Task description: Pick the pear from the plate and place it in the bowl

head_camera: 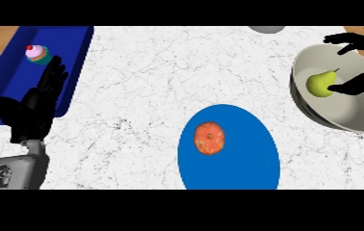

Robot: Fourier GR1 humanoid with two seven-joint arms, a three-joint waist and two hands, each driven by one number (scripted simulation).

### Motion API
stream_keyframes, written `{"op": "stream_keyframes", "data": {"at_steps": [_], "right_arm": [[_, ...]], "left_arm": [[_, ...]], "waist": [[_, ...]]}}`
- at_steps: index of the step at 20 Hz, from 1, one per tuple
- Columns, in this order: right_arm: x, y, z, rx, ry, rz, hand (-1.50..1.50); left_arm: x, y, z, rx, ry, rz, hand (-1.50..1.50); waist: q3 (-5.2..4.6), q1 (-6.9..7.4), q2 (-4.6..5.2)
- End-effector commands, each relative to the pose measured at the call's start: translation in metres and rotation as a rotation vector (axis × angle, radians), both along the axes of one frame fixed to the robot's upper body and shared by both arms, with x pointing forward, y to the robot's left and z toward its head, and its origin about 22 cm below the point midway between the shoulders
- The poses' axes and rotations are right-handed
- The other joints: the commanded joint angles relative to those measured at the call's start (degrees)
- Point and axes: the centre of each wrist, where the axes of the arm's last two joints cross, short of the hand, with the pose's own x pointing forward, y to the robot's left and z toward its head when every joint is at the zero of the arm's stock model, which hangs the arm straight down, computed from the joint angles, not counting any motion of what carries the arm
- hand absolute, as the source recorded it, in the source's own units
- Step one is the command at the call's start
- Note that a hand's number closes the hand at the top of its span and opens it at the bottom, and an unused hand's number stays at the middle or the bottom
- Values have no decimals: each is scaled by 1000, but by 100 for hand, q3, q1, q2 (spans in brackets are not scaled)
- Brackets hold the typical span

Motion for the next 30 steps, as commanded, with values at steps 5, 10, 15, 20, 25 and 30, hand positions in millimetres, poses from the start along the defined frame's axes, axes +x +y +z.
{"op": "stream_keyframes", "data": {"at_steps": [5, 10, 15, 20, 25, 30], "right_arm": [[2, -20, -8, 606, -136, -23, -150], [-18, -69, 14, 851, -155, -77, -150], [-68, -132, 40, 829, -112, -116, -150], [-109, -163, 31, 873, -94, -107, -150], [-120, -170, 30, 951, -56, -63, -150], [-125, -178, 51, 984, -85, -6, -150]], "left_arm": [[0, -3, 0, -1, -16, 10, 0], [3, 3, 2, -6, -15, 4, 0], [-3, 0, -5, 3, -14, 3, 0], [2, -2, 4, -10, -31, -13, 0], [-1, -9, -4, -13, -20, -6, 0], [4, 0, 5, 10, -24, -6, 0]], "waist": [[15, -80, -13], [7, -46, 14], [16, 36, 50], [36, -1, 65], [55, 13, 68], [53, -19, 56]]}}
